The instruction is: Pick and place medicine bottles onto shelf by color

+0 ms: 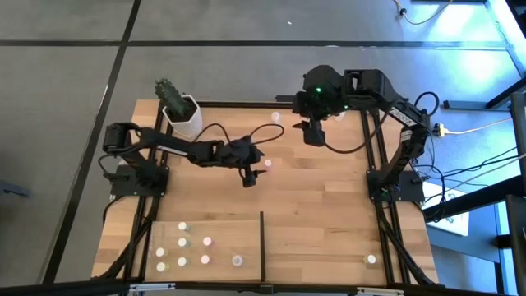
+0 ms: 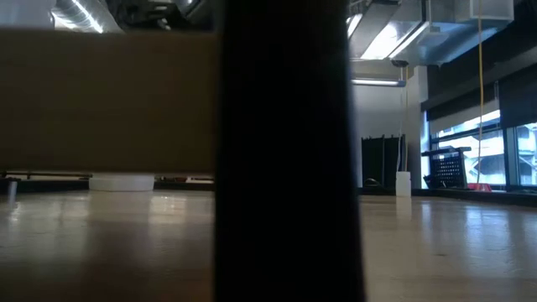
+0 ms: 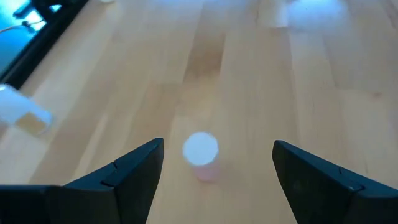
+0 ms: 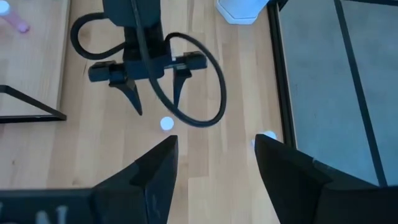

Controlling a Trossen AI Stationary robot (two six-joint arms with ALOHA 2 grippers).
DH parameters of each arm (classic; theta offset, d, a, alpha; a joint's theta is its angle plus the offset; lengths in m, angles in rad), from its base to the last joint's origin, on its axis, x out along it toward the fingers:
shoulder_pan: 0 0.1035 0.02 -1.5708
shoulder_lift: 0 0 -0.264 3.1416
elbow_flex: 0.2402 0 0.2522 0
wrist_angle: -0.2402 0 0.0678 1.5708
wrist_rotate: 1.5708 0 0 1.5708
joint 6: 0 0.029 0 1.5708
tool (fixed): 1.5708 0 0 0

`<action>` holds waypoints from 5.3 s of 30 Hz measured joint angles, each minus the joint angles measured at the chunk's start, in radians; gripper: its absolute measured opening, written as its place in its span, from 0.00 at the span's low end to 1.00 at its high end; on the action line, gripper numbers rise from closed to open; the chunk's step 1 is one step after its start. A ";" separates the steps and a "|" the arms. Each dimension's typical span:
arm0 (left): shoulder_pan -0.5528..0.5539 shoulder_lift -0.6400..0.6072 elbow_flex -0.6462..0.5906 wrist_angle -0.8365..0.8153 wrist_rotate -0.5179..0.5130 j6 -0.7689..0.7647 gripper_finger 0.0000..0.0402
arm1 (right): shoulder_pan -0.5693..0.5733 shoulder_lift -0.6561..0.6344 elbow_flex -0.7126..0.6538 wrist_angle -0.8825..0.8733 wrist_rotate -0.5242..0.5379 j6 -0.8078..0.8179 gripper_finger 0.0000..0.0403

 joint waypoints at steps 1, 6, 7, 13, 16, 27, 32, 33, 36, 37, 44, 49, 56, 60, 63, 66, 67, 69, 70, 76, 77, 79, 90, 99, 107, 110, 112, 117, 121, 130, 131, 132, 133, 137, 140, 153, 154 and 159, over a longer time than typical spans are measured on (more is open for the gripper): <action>0.000 0.014 0.000 0.024 0.006 0.008 0.73 | 0.000 0.000 0.000 -0.005 0.000 0.000 0.54; 0.012 0.069 0.001 0.096 0.008 0.013 0.73 | 0.000 0.000 0.000 -0.019 -0.001 0.000 0.54; 0.014 0.079 0.000 0.090 0.008 0.013 0.73 | 0.000 0.000 0.000 -0.020 -0.001 0.000 0.54; 0.015 0.127 0.000 0.099 0.008 0.013 0.73 | 0.000 0.000 0.000 -0.019 -0.001 0.001 0.54; 0.016 0.152 0.000 0.121 0.008 0.013 0.73 | 0.000 0.000 0.000 -0.019 -0.001 0.000 0.54; 0.034 0.194 0.000 0.163 -0.004 0.013 0.73 | 0.000 0.000 0.000 -0.019 -0.001 0.001 0.54; 0.052 0.194 0.000 0.162 -0.007 0.011 0.73 | 0.000 0.000 0.000 -0.019 -0.001 0.008 0.54; 0.054 0.194 0.000 0.162 -0.007 0.011 0.73 | 0.000 0.000 0.000 -0.019 -0.001 0.008 0.54; 0.054 0.194 0.000 0.162 -0.007 0.011 0.73 | 0.000 0.000 0.000 -0.019 -0.001 0.009 0.54; 0.054 0.194 0.000 0.162 -0.007 0.011 0.73 | 0.000 0.000 0.000 -0.019 -0.001 0.009 0.54; 0.054 0.194 0.000 0.161 -0.006 0.005 0.73 | 0.000 0.000 0.000 -0.019 -0.001 0.009 0.54; 0.053 0.194 0.000 0.160 -0.006 0.005 0.73 | 0.000 0.000 0.000 -0.018 -0.001 0.009 0.54; 0.040 0.194 0.000 0.248 0.055 -0.015 0.71 | 0.000 0.000 0.000 -0.018 -0.001 0.008 0.54; 0.035 0.194 0.001 0.229 0.032 -0.012 0.70 | 0.000 0.000 0.000 -0.018 -0.001 0.006 0.54; 0.039 0.195 0.001 0.216 0.023 -0.014 0.69 | 0.000 0.000 0.000 -0.018 -0.001 0.005 0.54; 0.040 0.195 0.001 0.204 0.025 -0.014 0.68 | 0.000 0.000 0.000 -0.018 -0.001 0.005 0.54; 0.040 0.195 0.001 0.202 0.025 -0.014 0.67 | 0.000 0.000 0.000 -0.018 -0.001 0.005 0.54; 0.040 0.195 0.001 0.203 0.025 -0.015 0.66 | 0.000 0.000 0.000 -0.018 -0.001 0.005 0.54; 0.040 0.195 0.001 0.202 0.025 -0.015 0.65 | 0.000 0.000 0.000 -0.018 -0.001 0.005 0.54; 0.040 0.195 0.001 0.201 0.025 -0.015 0.57 | 0.000 0.000 0.000 -0.016 -0.001 0.005 0.54; 0.040 0.195 0.001 0.201 0.025 -0.015 0.56 | 0.000 0.000 0.000 -0.016 -0.001 0.005 0.54; 0.040 0.195 0.001 0.201 0.025 -0.015 0.54 | 0.000 0.000 0.000 -0.015 -0.001 0.005 0.54; 0.038 0.195 0.001 0.193 0.025 -0.016 0.43 | 0.000 0.000 0.000 -0.015 -0.001 0.005 0.54; 0.038 0.195 0.000 0.174 0.025 -0.017 0.32 | 0.000 0.000 -0.001 -0.015 -0.001 0.005 0.54; 0.038 0.195 0.000 0.175 0.025 -0.018 0.24 | 0.000 0.000 -0.001 -0.015 -0.001 0.005 0.54; 0.038 0.195 0.000 0.175 0.025 -0.018 0.24 | 0.000 0.000 -0.001 -0.015 -0.001 0.006 0.54; 0.037 0.195 0.000 0.175 0.025 -0.018 0.24 | 0.000 0.000 -0.001 -0.015 -0.001 0.005 0.54; 0.038 0.186 0.000 0.173 0.025 -0.017 0.23 | 0.000 0.000 -0.001 -0.015 -0.001 0.005 0.54; 0.038 0.144 0.000 0.169 0.025 -0.016 0.23 | 0.000 0.001 -0.001 -0.015 -0.001 0.006 0.54; 0.034 -0.032 0.000 -0.051 0.025 -0.020 0.23 | 0.000 0.001 -0.001 -0.017 -0.037 0.005 0.54; 0.031 -0.058 0.000 -0.084 0.024 -0.025 0.23 | 0.000 0.001 -0.001 -0.017 -0.043 0.006 0.54; 0.030 -0.083 0.000 -0.120 0.024 -0.034 0.23 | 0.000 0.001 -0.001 -0.017 -0.050 0.005 0.54; 0.025 -0.106 0.000 -0.137 0.024 -0.044 0.23 | 0.000 0.001 -0.001 -0.016 -0.056 0.006 0.54; 0.002 -0.209 0.000 -0.212 0.025 -0.067 0.23 | 0.000 0.001 -0.001 -0.016 -0.073 0.005 0.54; -0.018 -0.294 0.000 -0.270 0.025 -0.068 0.23 | 0.000 0.001 -0.001 -0.016 -0.121 0.005 0.54; -0.128 -0.548 0.000 -0.560 0.024 -0.184 0.23 | 0.000 0.001 -0.001 -0.016 -0.335 0.005 0.54; -0.143 -0.558 0.000 -0.571 0.025 -0.194 0.23 | 0.000 0.001 -0.001 -0.016 -0.354 0.006 0.54; -0.210 -0.592 0.000 -0.605 0.002 -0.208 0.23 | 0.000 0.001 -0.001 -0.012 -0.486 -0.018 0.54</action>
